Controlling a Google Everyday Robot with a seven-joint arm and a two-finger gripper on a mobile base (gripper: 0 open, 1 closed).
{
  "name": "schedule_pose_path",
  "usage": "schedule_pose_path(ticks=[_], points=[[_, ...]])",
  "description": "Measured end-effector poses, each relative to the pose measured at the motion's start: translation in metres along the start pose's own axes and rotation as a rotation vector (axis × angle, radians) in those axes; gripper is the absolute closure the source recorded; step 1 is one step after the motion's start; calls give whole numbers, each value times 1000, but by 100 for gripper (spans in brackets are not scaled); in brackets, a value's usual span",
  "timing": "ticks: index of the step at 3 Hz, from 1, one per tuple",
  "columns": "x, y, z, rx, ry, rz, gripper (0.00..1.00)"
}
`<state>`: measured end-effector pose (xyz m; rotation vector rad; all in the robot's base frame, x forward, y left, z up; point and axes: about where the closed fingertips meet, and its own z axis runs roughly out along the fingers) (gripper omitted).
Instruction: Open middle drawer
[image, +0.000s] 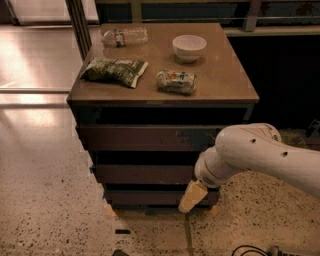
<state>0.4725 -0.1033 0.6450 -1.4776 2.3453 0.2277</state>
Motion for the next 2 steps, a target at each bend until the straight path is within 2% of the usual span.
schedule_pose_path(ticks=[1,2], points=[[0,0,0,0,0,0,0],[9,-8,28,-8,-9,46,0]])
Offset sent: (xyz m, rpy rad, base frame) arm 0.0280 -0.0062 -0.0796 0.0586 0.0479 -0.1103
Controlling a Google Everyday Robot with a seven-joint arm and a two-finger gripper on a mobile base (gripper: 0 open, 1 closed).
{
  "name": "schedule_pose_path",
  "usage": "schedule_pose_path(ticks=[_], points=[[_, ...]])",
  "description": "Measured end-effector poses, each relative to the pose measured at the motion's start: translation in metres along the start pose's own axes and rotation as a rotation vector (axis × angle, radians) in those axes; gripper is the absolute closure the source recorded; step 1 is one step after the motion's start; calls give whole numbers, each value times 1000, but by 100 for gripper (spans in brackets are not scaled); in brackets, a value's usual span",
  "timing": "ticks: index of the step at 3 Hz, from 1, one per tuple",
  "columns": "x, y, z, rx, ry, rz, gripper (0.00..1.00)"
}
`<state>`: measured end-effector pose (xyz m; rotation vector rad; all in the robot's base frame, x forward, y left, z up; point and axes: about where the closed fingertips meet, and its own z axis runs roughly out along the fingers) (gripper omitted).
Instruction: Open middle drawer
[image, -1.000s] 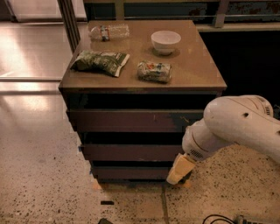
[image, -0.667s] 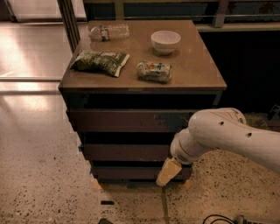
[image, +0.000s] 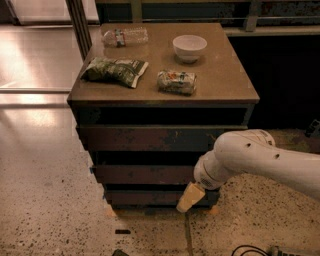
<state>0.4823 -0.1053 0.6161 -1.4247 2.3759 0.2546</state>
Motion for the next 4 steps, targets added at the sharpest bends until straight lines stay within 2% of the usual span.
schedule_pose_path(ticks=[1,2,3,4], points=[[7,-8,51,-25,16,22,0],[20,-11,107,-48,57,19,0],[19,-12,110,-47,51,19,0],[2,-42,150,-33,9,-2,0]])
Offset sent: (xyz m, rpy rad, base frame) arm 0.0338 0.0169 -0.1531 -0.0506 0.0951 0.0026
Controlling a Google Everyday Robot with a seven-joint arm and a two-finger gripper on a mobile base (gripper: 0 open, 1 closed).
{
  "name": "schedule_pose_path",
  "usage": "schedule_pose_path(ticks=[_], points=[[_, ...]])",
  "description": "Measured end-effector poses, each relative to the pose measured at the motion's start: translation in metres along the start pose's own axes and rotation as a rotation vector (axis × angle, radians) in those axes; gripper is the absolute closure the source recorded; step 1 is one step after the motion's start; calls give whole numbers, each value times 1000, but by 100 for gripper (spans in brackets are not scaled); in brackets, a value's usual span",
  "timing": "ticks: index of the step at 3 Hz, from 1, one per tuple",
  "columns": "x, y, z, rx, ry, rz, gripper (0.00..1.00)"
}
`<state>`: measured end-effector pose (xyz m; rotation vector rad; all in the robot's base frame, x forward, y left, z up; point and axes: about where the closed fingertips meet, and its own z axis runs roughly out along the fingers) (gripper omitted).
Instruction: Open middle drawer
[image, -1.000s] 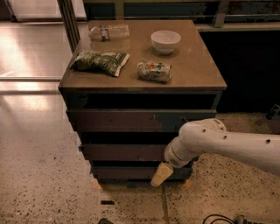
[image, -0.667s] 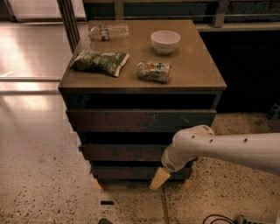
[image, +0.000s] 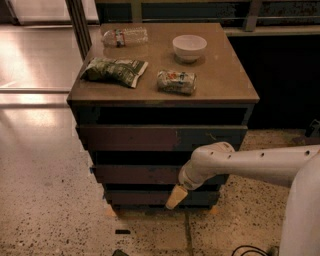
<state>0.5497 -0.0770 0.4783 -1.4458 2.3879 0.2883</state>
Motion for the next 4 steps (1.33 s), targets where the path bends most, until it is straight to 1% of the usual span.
schedule_pose_path(ticks=[1,2,3,4], points=[[0,0,0,0,0,0,0],[5,-3,11,4,6,18,0],[5,-26,34,3,68,25,0],[5,-26,34,3,68,25,0]])
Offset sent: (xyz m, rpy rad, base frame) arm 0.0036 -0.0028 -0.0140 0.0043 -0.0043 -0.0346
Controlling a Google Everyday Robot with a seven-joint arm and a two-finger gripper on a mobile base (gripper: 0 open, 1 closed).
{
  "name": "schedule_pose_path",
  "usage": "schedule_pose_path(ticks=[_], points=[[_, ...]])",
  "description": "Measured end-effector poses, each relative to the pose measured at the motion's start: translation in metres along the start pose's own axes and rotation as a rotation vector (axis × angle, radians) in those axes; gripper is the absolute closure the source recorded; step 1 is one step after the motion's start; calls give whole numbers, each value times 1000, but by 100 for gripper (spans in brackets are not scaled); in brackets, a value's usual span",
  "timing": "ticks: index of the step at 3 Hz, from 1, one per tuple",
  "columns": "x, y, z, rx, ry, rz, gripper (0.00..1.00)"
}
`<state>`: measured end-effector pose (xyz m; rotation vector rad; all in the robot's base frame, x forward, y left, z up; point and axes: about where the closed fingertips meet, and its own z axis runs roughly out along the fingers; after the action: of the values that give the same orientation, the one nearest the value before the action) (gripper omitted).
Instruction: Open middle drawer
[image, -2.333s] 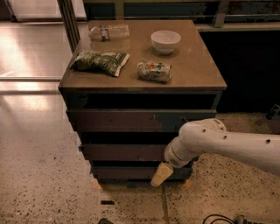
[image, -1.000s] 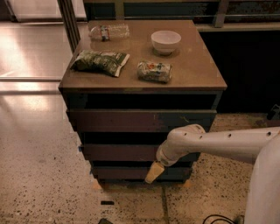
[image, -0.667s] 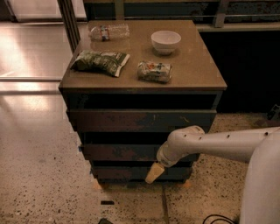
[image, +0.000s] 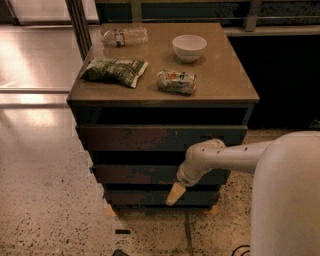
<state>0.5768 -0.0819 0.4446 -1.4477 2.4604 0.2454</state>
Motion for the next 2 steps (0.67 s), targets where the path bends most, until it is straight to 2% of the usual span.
schedule_pose_path(ticks=[1,2], points=[[-9,-29,22,-2,31,19,0],[6,-38,42,-91,56,75,0]])
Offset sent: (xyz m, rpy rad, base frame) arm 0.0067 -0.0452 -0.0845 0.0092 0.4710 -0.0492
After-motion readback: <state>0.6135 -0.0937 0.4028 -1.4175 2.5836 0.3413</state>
